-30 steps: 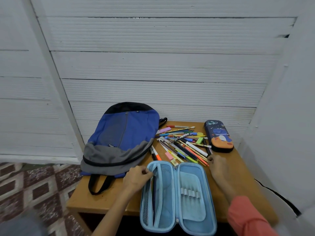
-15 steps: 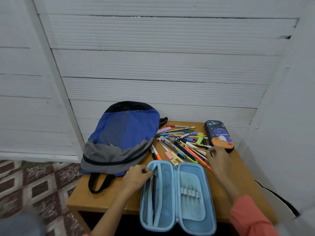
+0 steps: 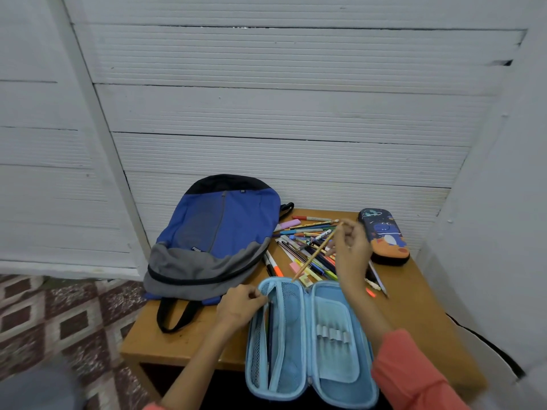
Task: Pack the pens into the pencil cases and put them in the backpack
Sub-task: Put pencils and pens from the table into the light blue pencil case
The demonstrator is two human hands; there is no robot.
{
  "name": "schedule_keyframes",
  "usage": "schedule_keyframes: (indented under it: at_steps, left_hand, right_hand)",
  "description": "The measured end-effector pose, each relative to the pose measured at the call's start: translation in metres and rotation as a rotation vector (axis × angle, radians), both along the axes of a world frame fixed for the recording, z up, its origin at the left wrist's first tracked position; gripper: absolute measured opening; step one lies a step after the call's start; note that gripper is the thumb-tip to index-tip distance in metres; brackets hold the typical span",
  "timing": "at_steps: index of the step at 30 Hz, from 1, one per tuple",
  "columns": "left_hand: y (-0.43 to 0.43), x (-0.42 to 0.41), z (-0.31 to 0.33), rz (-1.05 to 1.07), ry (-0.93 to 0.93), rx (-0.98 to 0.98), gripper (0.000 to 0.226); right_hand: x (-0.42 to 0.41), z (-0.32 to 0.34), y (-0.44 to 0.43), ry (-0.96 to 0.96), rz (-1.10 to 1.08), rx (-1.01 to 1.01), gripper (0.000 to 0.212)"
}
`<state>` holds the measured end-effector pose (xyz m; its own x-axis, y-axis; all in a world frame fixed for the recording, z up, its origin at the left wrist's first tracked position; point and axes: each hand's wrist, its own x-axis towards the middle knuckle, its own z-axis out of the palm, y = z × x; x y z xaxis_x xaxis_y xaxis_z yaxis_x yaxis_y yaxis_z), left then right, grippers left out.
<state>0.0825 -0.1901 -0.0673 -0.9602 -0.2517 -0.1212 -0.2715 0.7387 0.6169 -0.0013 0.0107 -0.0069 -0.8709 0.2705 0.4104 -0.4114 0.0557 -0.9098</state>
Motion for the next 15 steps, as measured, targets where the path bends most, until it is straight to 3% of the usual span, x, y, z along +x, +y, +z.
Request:
schedule_keyframes:
  at_steps: [7,15]
  left_hand:
    - [0.000,-0.001,-0.001,-0.001,-0.001,-0.013,0.019]
    - [0.001,-0.002,-0.001,-0.003,-0.006,-0.011,0.021]
  right_hand:
    - [0.020,-0.051,-0.040,-0.500,0.331,0.125,0.014]
    - [0.042,-0.074,-0.061,-0.666,0.520,0.332,0.006]
